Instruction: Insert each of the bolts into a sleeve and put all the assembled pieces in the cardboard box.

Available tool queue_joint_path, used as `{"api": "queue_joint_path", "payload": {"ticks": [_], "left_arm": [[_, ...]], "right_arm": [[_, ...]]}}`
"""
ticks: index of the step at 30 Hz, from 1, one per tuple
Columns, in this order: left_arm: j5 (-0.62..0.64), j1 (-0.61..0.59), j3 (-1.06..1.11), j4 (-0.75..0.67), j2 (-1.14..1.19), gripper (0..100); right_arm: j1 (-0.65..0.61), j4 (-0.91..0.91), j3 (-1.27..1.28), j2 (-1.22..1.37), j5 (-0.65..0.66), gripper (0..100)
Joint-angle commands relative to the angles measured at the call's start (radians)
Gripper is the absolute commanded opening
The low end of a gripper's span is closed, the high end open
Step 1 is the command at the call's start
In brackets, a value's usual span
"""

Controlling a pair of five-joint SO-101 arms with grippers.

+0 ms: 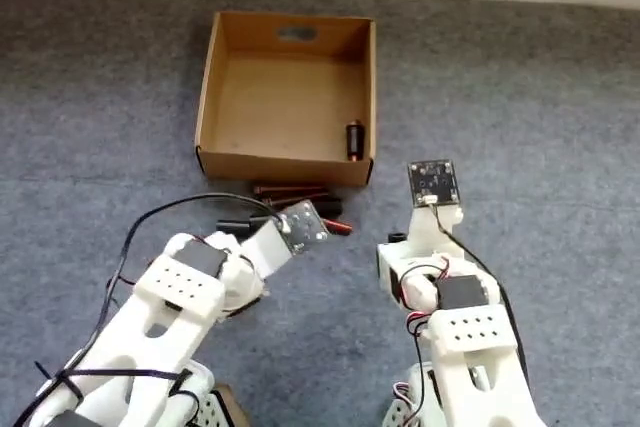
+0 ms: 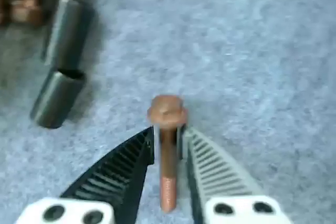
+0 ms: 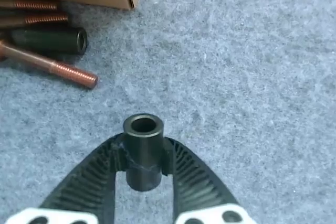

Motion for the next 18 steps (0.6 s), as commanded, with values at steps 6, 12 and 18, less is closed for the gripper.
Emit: {"api": "queue_joint_path", "payload": {"ticks": [6, 12, 18], "left_arm": [[0.003, -0.019, -0.002, -0.032, -0.025, 18], [0.000, -0.027, 0.053, -0.074, -0.024, 18], [-0.002, -0.097, 0.073, -0.123, -0.022, 17]], "right_arm": [[-0.004, -0.016, -0.004, -0.018, -0.005, 0.5], [-0.004, -0.016, -0.004, -0.018, -0.005, 0.5], [-0.004, -0.015, -0.004, -0.018, -0.005, 0.5]]}}
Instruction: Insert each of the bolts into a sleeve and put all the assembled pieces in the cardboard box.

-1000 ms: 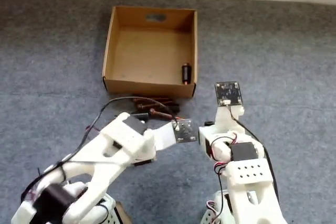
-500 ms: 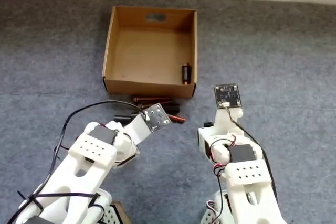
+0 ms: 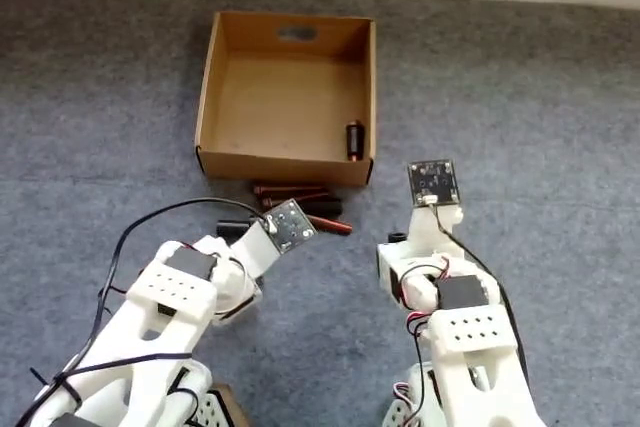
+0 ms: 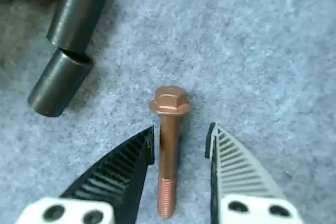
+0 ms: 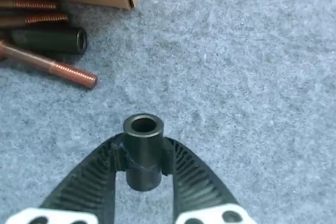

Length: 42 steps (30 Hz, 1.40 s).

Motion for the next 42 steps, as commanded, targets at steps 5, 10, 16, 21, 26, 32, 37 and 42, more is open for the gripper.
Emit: {"api": "queue_joint_path", "payload": {"ticks": [5, 10, 16, 21, 26, 32, 37, 42], "left_arm": [[0.003, -0.018, -0.025, -0.028, -0.024, 16], [0.003, 0.022, -0.035, -0.023, -0.022, 16], [0.008, 0.022, -0.062, -0.029, 0.047, 16], [0.089, 0.025, -0.196, -0.021, 0.271, 16], [0.091, 0.025, -0.289, 0.037, 0.398, 16], [0.123, 0.027, -0.311, 0.035, 0.401, 16], [0.169, 0.027, -0.349, 0.041, 0.406, 16], [0.175, 0.027, -0.344, 0.083, 0.406, 16]], "right_arm": [[-0.004, -0.015, -0.004, -0.018, -0.003, 0.5], [-0.004, -0.015, -0.004, -0.018, -0.003, 0.5], [-0.004, -0.013, -0.004, -0.018, -0.003, 0.5], [-0.004, -0.013, -0.004, -0.018, -0.003, 0.5], [-0.004, -0.012, -0.002, -0.018, -0.003, 0.5], [-0.004, -0.012, -0.002, -0.018, -0.002, 0.5], [-0.004, -0.012, -0.002, -0.018, -0.002, 0.5], [-0.004, -0.012, -0.002, -0.018, -0.002, 0.5]]}}
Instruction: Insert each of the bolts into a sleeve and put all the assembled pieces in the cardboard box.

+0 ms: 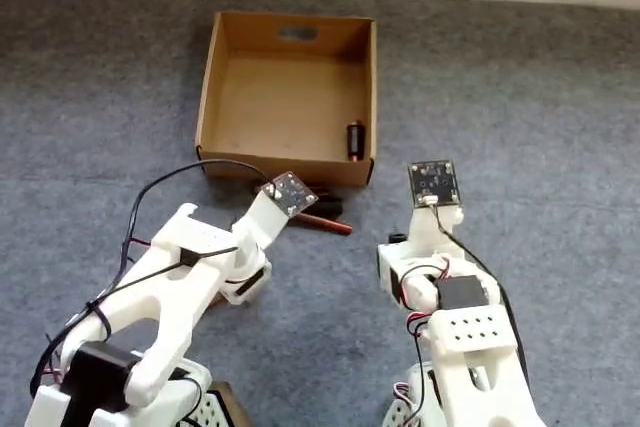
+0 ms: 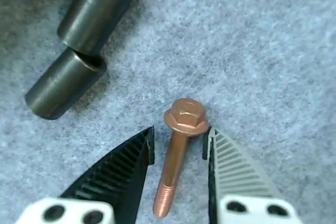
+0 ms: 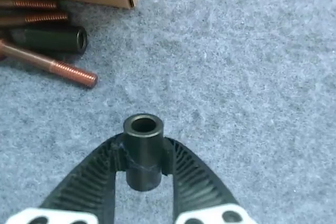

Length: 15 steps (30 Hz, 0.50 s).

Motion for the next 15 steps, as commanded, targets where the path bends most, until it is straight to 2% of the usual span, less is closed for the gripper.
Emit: {"api": "queue_joint_path", "payload": {"ticks": [1, 6, 15], "left_arm": [[0.014, 0.019, -0.059, 0.046, -0.007, 16], [0.012, 0.047, -0.107, 0.140, -0.007, 16], [0.009, 0.064, -0.073, 0.051, 0.004, 16]], "right_arm": [[-0.004, -0.012, -0.004, -0.018, -0.002, 0.5], [-0.004, -0.013, -0.004, -0.018, -0.002, 0.5], [-0.004, -0.013, -0.004, -0.018, -0.002, 0.5]]}}
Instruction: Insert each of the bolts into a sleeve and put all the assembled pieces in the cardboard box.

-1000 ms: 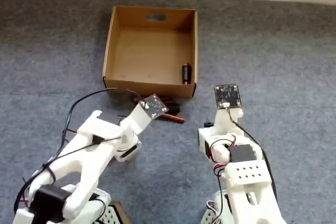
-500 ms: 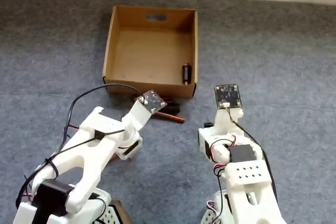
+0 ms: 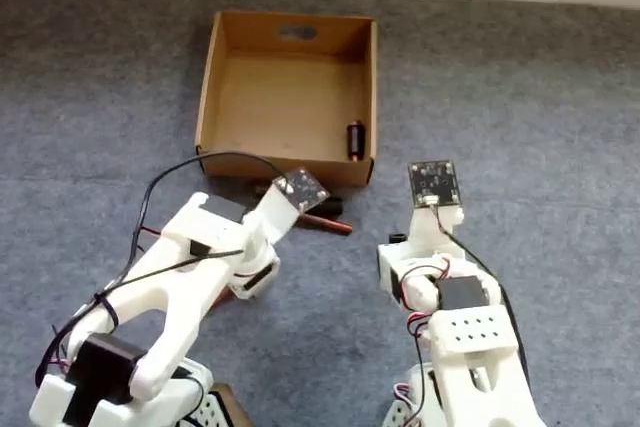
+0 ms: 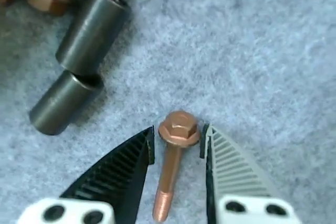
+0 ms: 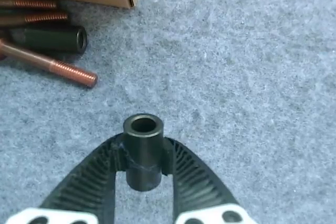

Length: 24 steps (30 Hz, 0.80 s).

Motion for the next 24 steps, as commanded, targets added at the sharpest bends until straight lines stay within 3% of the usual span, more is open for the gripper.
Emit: {"api": "queue_joint_path", "payload": {"ticks": [1, 9, 13, 19, 24], "left_arm": [[0.000, 0.004, 0.012, -0.021, 0.001, 16], [-0.002, 0.005, 0.041, -0.021, 0.001, 15], [-0.002, 0.008, 0.041, -0.021, 0.001, 0], [0.003, 0.018, 0.027, -0.014, -0.012, 1], [0.009, 0.074, -0.061, 0.141, -0.041, 1]], "right_arm": [[-0.004, -0.013, -0.004, -0.018, -0.002, 0.5], [-0.004, -0.013, -0.004, -0.018, -0.002, 0.5], [-0.004, -0.013, -0.004, -0.018, -0.002, 0.5], [-0.004, -0.013, -0.004, -0.018, -0.005, 0.5], [-0.002, -0.013, -0.015, -0.048, -0.005, 0.5]]}}
